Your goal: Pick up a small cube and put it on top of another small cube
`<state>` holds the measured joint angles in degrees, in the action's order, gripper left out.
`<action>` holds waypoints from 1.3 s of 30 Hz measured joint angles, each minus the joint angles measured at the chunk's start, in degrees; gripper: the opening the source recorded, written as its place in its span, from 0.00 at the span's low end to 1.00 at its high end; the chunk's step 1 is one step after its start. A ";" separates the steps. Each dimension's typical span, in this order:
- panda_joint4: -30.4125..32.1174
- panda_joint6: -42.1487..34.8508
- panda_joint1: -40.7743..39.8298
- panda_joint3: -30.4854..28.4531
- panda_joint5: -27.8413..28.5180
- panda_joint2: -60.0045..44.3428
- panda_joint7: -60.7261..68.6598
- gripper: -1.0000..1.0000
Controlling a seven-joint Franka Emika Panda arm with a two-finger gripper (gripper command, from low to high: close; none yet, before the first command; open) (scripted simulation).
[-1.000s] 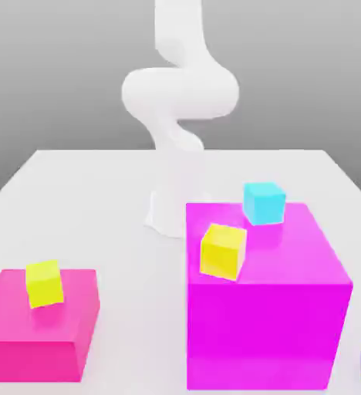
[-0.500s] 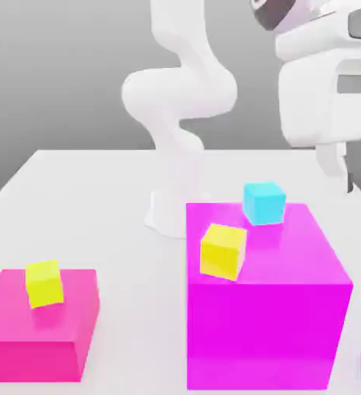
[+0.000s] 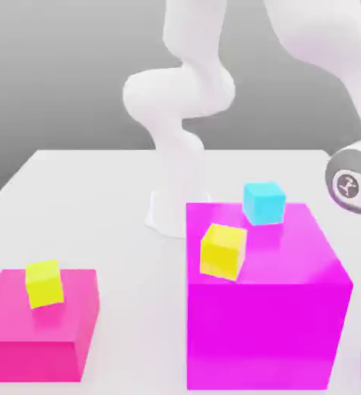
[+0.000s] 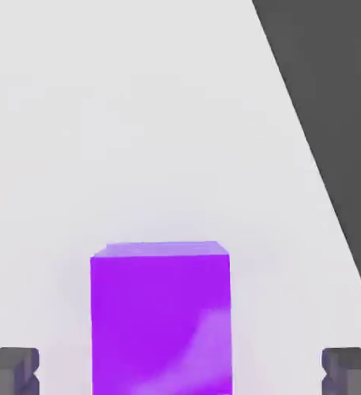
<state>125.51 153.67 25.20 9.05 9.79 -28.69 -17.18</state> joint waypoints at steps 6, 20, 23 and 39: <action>-0.38 1.32 0.40 -0.48 0.47 -1.83 -0.31 0.00; 6.57 -13.00 -3.43 2.88 -9.01 19.94 2.46 0.00; 8.94 -16.82 -4.29 2.46 -10.85 26.29 2.01 0.00; 21.56 -37.42 -7.86 -0.17 -14.59 59.67 -4.61 0.00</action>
<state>147.07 116.25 17.35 8.88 -4.80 30.98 -21.79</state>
